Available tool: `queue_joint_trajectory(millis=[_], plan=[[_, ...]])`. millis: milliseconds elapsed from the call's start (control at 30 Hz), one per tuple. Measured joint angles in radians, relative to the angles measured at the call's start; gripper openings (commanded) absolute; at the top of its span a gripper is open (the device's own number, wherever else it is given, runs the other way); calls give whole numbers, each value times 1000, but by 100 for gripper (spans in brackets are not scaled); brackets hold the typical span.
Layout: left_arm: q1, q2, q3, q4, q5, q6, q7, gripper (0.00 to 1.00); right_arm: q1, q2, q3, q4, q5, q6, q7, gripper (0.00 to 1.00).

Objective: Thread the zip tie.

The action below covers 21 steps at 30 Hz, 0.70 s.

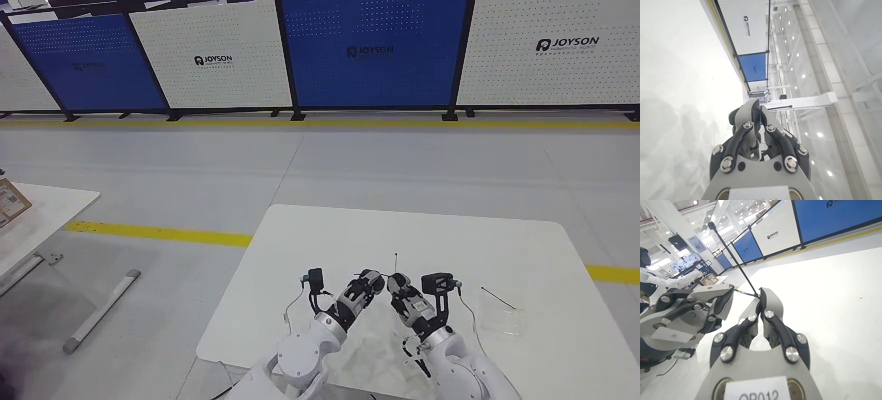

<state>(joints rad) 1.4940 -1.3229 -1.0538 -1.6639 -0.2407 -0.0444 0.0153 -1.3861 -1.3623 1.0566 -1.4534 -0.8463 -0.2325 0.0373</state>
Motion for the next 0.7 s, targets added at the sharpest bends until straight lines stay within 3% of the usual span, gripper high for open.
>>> queue_joint_trajectory(millis=[700], plan=[[13, -1, -8, -22, -29, -50, -13, 0, 11, -1, -9, 18, 0, -25, 11, 0]])
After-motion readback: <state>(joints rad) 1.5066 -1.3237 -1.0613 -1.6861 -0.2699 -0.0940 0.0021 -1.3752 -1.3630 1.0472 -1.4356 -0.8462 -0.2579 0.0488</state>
